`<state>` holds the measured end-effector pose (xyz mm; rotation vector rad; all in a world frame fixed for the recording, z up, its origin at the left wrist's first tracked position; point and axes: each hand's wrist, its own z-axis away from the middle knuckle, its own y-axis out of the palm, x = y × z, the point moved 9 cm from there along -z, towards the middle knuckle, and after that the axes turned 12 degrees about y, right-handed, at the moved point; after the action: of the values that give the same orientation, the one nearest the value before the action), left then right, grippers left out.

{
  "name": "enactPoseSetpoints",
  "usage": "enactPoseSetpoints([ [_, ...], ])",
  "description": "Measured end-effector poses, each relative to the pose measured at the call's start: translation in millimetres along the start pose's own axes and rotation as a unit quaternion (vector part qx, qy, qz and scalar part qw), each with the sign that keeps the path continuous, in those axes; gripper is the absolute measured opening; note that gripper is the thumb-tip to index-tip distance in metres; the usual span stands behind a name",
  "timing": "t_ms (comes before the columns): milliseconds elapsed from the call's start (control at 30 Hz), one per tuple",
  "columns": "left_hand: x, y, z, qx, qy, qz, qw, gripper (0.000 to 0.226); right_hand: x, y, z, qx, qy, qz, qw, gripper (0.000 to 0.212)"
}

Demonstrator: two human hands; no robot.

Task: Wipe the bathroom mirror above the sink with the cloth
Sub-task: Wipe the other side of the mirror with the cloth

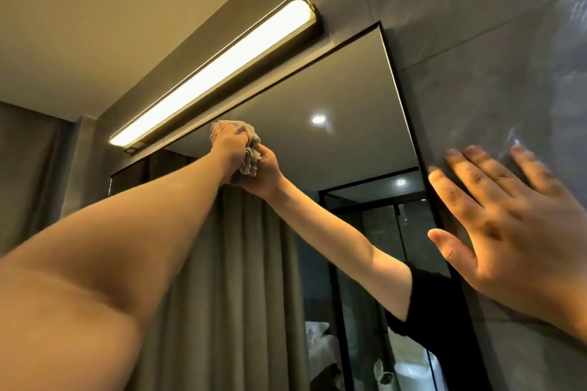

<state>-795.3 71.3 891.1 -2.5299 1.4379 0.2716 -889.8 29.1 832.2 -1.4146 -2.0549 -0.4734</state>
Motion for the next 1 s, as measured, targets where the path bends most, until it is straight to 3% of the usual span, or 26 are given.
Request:
enactPoseSetpoints([
  [33, -8.4, 0.8, -0.8, -0.004, 0.021, 0.004, 1.000, 0.019, 7.3, -13.4, 2.6, -0.061, 0.034, -0.017, 0.997, 0.041],
  [100, -15.5, 4.8, 1.2, 0.017, 0.047, 0.001, 0.999, 0.034, 10.0, 17.8, -2.2, 0.027, 0.049, -0.124, 0.991, 0.040],
  [200, -6.7, 7.3, 9.8, 0.028, 0.056, -0.006, 0.998, 0.060, 2.8, 27.7, 1.2, 0.050, 0.067, -0.212, 0.974, 0.041],
  [267, 5.2, 4.3, 14.9, 0.002, 0.050, -0.022, 0.999, 0.059, -12.3, 24.5, 3.6, 0.021, 0.105, -0.203, 0.973, 0.045],
  [533, 18.6, 6.1, 21.3, -0.020, 0.026, -0.039, 0.999, 0.059, -27.5, 26.5, -1.8, 0.053, 0.123, -0.216, 0.967, 0.047],
  [700, 30.3, -0.5, 5.3, -0.043, -0.028, 0.022, 0.998, 0.056, -27.6, 33.1, -23.1, 0.082, 0.135, -0.233, 0.960, 0.047],
  [833, 82.1, -9.4, -50.2, -0.066, -0.044, 0.039, 0.996, 0.077, -18.5, 44.6, -44.9, 0.085, 0.141, -0.208, 0.964, 0.044],
  [933, 104.2, -4.6, -78.8, -0.026, -0.060, -0.010, 0.998, 0.059, -10.7, 49.3, -51.9, 0.063, 0.129, -0.202, 0.969, 0.040],
  [1000, 81.5, -10.3, -65.0, -0.046, -0.060, 0.032, 0.997, 0.053, -10.9, 50.4, -55.8, 0.050, 0.122, -0.217, 0.967, 0.038],
])
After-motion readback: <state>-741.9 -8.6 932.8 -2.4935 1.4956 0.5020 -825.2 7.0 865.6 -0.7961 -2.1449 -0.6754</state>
